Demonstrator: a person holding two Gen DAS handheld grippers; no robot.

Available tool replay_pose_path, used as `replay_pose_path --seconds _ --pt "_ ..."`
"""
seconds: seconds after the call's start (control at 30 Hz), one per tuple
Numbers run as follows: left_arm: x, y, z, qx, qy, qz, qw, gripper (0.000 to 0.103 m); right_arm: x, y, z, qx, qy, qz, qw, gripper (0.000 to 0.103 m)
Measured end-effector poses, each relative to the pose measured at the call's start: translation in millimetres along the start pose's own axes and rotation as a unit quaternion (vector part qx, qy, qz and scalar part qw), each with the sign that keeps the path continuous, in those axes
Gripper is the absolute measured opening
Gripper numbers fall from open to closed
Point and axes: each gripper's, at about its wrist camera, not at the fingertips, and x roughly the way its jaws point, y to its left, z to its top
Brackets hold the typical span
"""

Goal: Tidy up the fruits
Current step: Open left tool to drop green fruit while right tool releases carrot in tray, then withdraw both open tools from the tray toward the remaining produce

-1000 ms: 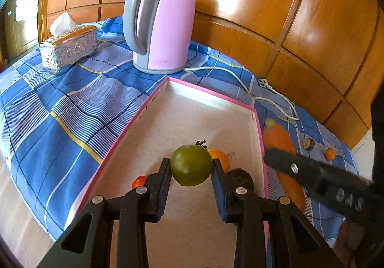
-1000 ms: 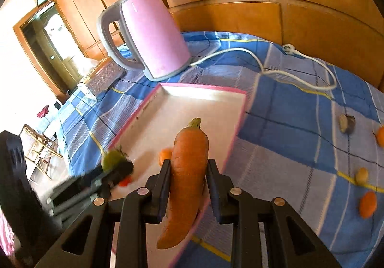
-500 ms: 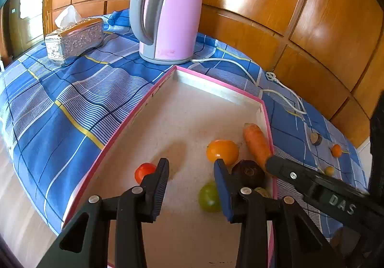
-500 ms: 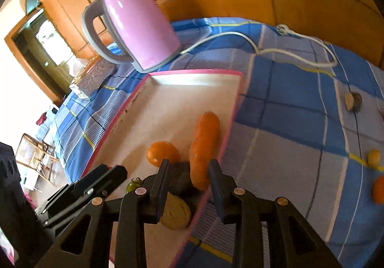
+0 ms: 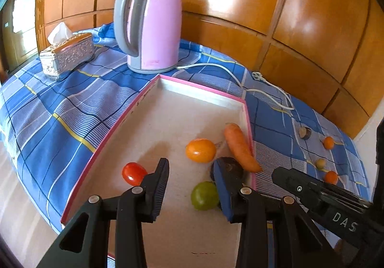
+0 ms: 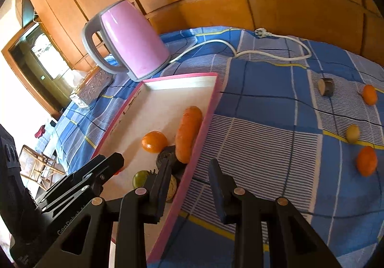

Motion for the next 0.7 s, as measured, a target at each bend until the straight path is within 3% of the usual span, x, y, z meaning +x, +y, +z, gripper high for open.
replay_pose_path --seconds 0.7 --pt "1 -57 -17 0.069 0.014 -0.042 0.9966 0.039 -26 -62 -24 0.065 -0.018 -0.073 0.995 0.034"
